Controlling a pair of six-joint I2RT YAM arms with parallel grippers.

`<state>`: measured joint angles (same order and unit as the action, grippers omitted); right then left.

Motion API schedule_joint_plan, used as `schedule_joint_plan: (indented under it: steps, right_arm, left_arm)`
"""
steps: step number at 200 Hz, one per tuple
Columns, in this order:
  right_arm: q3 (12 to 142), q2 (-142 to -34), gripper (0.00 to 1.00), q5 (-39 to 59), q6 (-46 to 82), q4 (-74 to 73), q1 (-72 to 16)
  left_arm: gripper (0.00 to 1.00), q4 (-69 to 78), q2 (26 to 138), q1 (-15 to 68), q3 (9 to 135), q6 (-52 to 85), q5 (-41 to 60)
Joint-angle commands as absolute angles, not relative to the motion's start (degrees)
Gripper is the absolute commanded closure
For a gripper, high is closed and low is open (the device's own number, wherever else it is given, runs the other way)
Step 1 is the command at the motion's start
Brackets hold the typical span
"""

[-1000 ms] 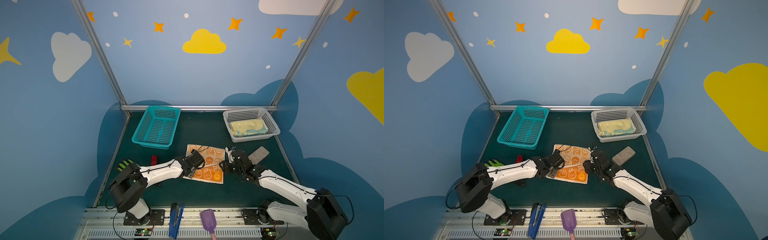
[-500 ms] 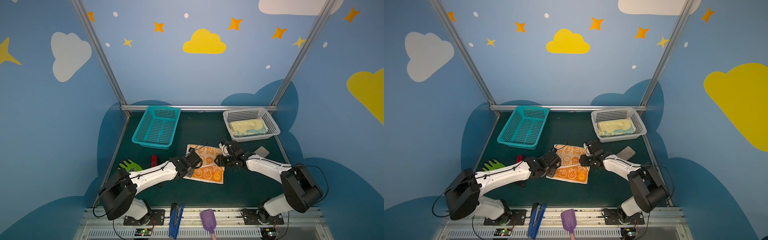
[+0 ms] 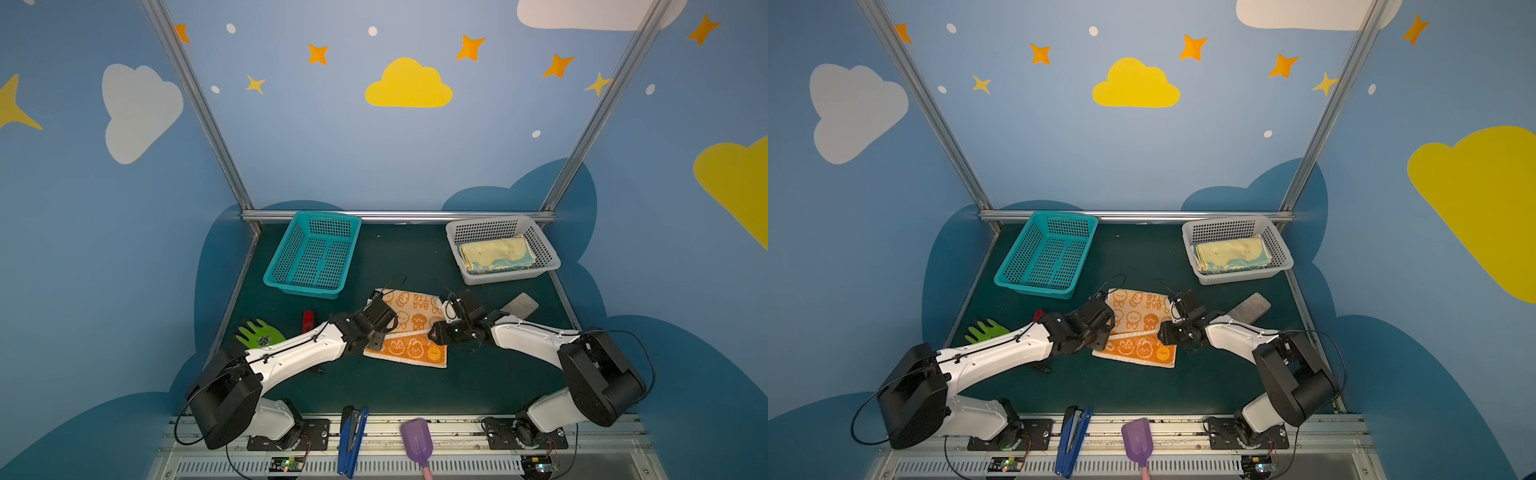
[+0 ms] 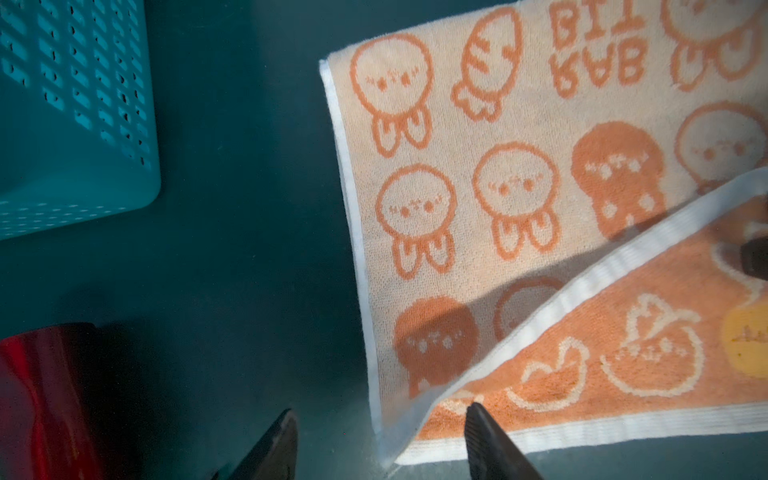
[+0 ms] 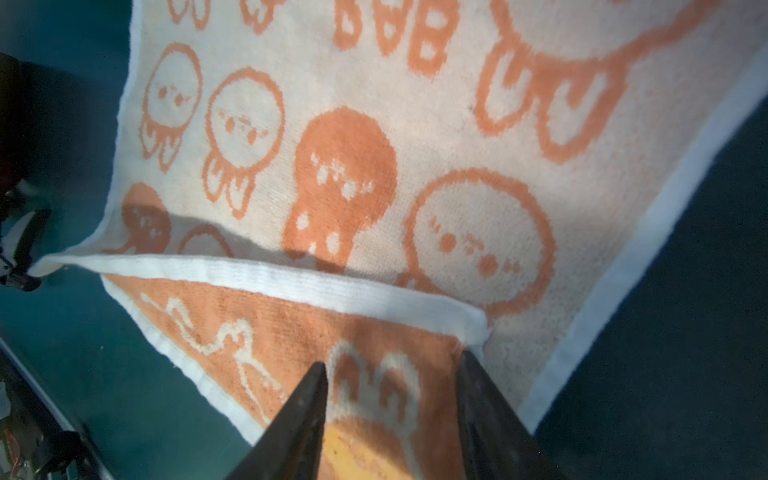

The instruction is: Fold and stack the towels

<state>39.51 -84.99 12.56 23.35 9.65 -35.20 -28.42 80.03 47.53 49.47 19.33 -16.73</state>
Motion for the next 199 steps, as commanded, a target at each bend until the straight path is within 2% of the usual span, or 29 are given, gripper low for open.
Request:
schedule_joint_plan:
  steps: [1, 31, 79, 126, 199]
  right_arm:
    - [36.7, -81.3, 0.50, 13.9, 23.9, 11.0, -36.2]
    - [33.7, -76.6, 0.50, 14.7, 25.2, 11.6, -37.2]
    - [33.3, -71.8, 0.50, 8.9, 26.2, 13.2, -35.9]
    - [36.5, -76.2, 0.50, 9.7, 24.4, 11.8, -33.6]
    - [37.4, -84.9, 0.50, 12.9, 24.2, 6.9, -32.7]
  left_arm:
    - [0.36, -28.0, 78.9, 47.1, 48.5, 19.9, -16.3]
    - [0.36, -27.7, 79.6, 46.9, 48.8, 19.8, -15.9]
    - [0.36, -24.4, 82.8, 46.9, 50.4, 19.1, -11.6]
    - [0.36, -19.9, 86.0, 47.1, 50.8, 18.5, -6.9]
    - [0.37, -19.0, 89.2, 47.6, 50.2, 19.7, -5.8]
